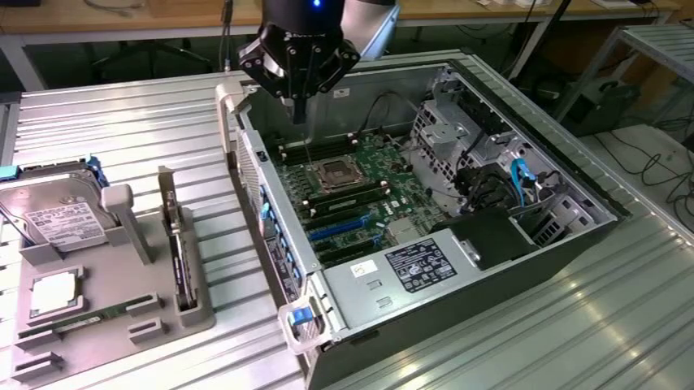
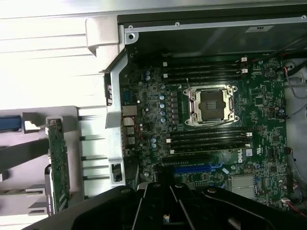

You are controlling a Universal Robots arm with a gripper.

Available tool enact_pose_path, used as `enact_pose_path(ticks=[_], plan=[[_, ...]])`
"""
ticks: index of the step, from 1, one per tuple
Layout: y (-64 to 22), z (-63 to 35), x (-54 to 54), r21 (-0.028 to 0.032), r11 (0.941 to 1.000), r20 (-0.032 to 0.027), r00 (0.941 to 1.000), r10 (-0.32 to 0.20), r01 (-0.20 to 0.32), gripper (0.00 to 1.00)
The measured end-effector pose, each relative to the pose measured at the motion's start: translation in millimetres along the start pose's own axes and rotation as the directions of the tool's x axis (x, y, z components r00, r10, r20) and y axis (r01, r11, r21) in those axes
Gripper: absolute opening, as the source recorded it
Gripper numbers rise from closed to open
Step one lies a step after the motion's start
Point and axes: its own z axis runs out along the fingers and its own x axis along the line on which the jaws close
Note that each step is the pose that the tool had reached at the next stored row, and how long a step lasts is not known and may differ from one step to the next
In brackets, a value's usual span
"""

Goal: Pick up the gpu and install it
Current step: 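Reach for the gpu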

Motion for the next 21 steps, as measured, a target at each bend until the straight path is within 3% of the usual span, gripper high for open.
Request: enact_pose_path(ticks=[21], plan=[[-1.5, -0.5, 20.0, 0.0, 1.0, 0.0, 1.0, 0.0, 0.0, 0.11]])
